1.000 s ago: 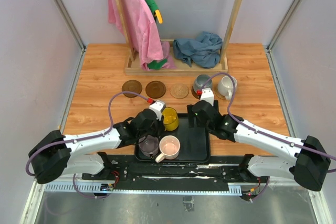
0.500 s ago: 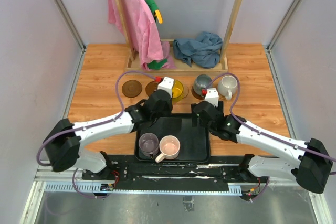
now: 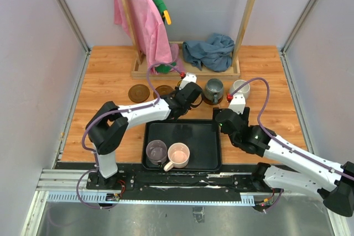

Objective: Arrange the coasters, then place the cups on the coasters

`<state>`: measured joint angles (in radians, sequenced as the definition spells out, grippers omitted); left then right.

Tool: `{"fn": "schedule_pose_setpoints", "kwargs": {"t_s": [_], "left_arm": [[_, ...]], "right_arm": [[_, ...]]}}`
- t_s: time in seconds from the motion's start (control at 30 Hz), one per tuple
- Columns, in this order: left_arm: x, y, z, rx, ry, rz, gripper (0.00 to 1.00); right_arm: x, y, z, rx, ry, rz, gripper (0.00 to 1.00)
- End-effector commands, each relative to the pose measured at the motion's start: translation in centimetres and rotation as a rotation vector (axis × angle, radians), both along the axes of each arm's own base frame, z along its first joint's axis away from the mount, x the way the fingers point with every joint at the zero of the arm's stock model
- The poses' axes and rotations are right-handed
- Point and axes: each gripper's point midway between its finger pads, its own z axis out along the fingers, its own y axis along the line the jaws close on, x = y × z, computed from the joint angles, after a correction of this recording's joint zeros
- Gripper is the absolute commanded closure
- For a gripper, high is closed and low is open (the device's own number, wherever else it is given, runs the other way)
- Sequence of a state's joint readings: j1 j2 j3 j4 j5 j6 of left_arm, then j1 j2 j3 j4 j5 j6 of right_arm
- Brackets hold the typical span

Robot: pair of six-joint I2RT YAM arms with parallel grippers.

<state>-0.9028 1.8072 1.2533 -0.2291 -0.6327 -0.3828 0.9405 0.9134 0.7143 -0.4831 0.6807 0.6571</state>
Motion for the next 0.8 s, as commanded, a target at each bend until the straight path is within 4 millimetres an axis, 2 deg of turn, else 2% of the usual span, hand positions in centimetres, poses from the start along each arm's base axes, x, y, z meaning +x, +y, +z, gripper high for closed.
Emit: {"fn": "schedule_pose_setpoints", "kwargs": {"t_s": [0.0,0.33,0.77], "left_arm": [[2.7,0.0,2.6,-0.121,-0.054,0.075,0.99],[3.9,-0.7,3.1,-0.215,-0.075,0.079,1.00],[4.1,-2.1,1.4,-0.235,-0.044,0.042,0.99]], "right_arm": [[-0.4,-1.8,-0.6,-0.071,-0.017,-0.028,0.12],[-0.3,-1.6,-1.8,-0.116,0.012,-0.020,0.11],[-0.2,-1.2,-2.2,-0.122,0.023,-0.011,0.11]]}}
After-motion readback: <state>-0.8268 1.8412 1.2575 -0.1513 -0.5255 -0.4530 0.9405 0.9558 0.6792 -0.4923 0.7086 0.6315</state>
